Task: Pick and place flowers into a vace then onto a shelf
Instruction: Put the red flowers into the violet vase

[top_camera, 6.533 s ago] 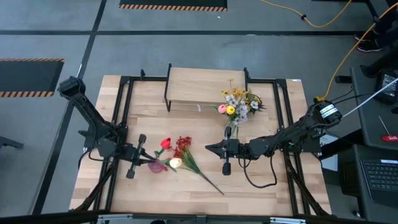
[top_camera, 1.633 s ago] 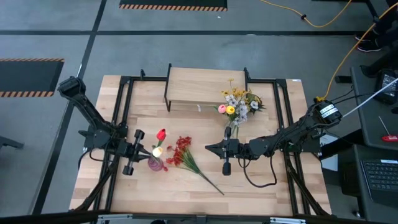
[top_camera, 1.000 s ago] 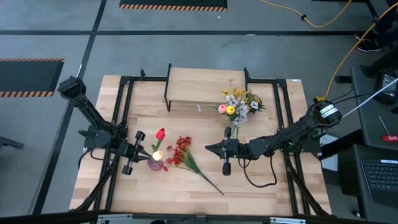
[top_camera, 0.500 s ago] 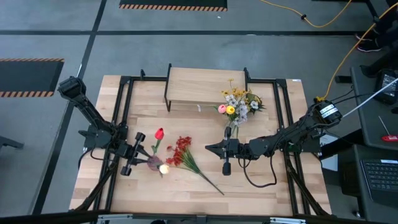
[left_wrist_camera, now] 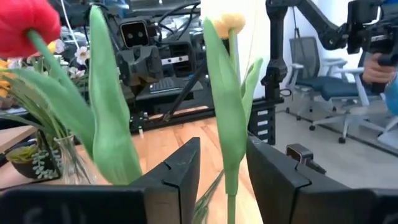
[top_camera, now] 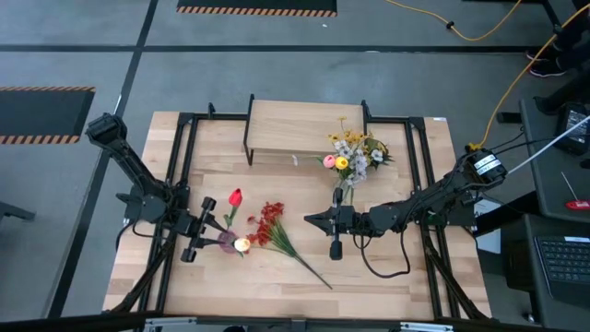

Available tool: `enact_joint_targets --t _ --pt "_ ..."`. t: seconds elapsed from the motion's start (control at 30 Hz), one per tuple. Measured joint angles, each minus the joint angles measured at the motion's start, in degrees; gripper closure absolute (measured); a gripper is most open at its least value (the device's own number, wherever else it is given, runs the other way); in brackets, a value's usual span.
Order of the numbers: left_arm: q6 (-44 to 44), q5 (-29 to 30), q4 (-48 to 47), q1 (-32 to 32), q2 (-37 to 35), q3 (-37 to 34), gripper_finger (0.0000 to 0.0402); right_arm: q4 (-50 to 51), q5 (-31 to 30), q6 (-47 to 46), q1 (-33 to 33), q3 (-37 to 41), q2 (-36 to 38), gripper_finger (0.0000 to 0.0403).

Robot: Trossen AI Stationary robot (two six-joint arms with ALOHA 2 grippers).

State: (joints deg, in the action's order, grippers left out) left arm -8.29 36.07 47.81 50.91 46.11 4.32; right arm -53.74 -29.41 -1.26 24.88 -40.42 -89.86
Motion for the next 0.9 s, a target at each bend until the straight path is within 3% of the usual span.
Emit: enact_joint_targets --t 0.2,0.4,0.5,0.6,0.73,0.9 --pt "0.0 0.7 -12.6 0.6 -3.3 4.4 0.0277 0.0 0.0 0.0 0.0 0.0 0.0 0.0398" --pt "2.9 10.1 -36.0 3.8 -10.1 11.3 0.0277 0.6 0.0 0.0 0.0 0.0 0.0 0.0398" --pt "8.8 9.3 -46.5 5.0 -12.5 14.6 0.0277 0.7 0.0 -0.6 0.0 0.0 0.0 0.0398" --pt "12.8 6.7 -51.1 5.7 -13.4 15.5 0.0279 2.0 0.0 -2.7 0.0 -0.4 0.0 0.0398" --pt "13.7 5.9 -55.1 6.3 -13.4 15.5 0.0302 13.4 0.0 -3.7 0.0 -5.7 0.0 0.0398" --pt "17.0 3.8 -60.4 8.1 -14.8 15.5 0.0353 37.3 -0.3 -12.2 1.3 -16.5 -0.3 0.04"
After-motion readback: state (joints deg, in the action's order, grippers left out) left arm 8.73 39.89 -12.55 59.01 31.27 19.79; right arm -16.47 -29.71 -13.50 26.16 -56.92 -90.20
